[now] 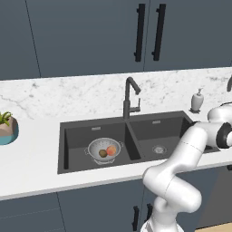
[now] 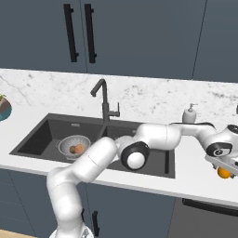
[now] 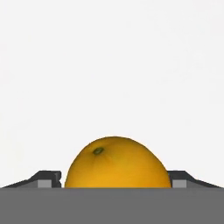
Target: Put the colander in the sink, put the kiwi, peach, orange in the colander, and turn on the sink faucet and pour water over the colander.
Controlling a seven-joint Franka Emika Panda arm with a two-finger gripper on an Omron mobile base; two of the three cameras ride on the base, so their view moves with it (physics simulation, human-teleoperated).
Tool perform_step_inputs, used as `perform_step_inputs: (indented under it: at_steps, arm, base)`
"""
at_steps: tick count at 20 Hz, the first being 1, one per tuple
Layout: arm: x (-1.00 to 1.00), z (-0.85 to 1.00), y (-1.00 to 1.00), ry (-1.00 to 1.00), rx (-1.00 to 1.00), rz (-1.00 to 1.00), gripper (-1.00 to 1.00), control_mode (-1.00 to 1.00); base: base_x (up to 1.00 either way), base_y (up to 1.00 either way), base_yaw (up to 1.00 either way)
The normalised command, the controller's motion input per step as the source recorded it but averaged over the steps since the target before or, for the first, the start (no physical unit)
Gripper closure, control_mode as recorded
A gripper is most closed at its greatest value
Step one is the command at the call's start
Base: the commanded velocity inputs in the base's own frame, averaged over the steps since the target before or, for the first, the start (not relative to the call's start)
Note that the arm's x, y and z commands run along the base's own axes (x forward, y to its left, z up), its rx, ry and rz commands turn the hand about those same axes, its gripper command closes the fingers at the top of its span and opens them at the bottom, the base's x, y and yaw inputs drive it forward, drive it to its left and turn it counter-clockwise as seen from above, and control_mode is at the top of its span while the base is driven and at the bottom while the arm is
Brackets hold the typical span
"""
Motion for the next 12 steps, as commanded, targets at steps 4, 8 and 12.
perform_step_inputs:
  at_steps: [4,8,12]
  arm:
    - [-0.01,-0.23,0.0,0.05,0.0,0.0,1.0,-1.0]
    - [-0.14,-0.14,0.01,0.07,0.04,0.0,1.0,-1.0]
    - [-0.37,0.25,0.2,-0.04,0.08,0.04,1.0,-1.0]
  base:
    - [0.0,0.0,0.0]
    - [0.0,0.0,0.0]
    - [0.0,0.0,0.0]
